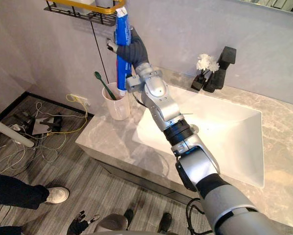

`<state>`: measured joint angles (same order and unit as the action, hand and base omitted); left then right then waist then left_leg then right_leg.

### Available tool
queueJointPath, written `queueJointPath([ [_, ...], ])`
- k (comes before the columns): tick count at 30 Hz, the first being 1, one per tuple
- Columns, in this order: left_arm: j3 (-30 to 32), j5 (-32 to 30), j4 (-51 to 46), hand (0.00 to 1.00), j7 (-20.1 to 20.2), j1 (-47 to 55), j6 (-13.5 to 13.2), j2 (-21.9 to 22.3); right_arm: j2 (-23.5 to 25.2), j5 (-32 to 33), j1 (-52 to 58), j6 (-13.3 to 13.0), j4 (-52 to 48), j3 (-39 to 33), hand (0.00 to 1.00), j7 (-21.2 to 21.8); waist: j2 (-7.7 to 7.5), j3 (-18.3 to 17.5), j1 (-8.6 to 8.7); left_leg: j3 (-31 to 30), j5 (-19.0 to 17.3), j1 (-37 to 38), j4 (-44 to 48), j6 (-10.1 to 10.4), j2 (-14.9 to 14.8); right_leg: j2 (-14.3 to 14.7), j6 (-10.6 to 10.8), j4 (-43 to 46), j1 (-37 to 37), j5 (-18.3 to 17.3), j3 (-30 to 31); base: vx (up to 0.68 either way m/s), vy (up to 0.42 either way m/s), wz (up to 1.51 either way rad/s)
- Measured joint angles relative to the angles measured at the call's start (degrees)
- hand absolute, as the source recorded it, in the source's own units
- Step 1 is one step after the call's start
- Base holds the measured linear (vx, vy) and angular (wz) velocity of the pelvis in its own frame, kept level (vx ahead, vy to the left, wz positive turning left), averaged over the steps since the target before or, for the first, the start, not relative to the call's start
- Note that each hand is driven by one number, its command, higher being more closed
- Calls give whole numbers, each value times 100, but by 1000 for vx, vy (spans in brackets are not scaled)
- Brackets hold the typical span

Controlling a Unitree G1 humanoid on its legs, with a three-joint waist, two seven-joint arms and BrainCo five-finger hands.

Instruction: Organize washtable

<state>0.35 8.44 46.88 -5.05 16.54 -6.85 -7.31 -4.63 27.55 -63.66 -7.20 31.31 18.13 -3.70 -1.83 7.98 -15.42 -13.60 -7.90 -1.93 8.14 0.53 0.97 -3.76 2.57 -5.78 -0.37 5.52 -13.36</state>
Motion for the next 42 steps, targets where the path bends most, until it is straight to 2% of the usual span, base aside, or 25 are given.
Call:
queueJointPath([
  [5, -33, 3, 48, 0, 4, 3, -1, -5, 10, -2, -53, 4, 151, -4, 100, -3, 24, 17, -114, 5, -2, -5, 5, 2, -4, 4, 0, -1, -4, 0, 4, -4, 3, -1],
  [9, -78, 23, 119, 0, 8, 36, 14, -28, 105, -13, -250, 81, 350, 7, 100, -5, 8, 132, -119, -22, -2, -29, 26, 3, -3, 5, 0, -1, -6, 0, -29, -4, 2, 3],
  [22, -212, 114, 196, 0, 12, 36, 0, -86, 196, -191, -305, 155, 826, 151, 100, -1, 10, 137, -128, -30, -4, -135, 52, 5, -1, 7, -1, 1, -100, 1, -37, 0, 0, 1],
  [42, -243, 240, 193, 0, 6, 35, -6, -96, 368, -292, -304, 209, 864, 453, 100, 8, 14, 198, -113, 16, -4, -119, 59, 5, -3, 6, -2, 2, -101, 2, 14, 0, 0, 0],
])
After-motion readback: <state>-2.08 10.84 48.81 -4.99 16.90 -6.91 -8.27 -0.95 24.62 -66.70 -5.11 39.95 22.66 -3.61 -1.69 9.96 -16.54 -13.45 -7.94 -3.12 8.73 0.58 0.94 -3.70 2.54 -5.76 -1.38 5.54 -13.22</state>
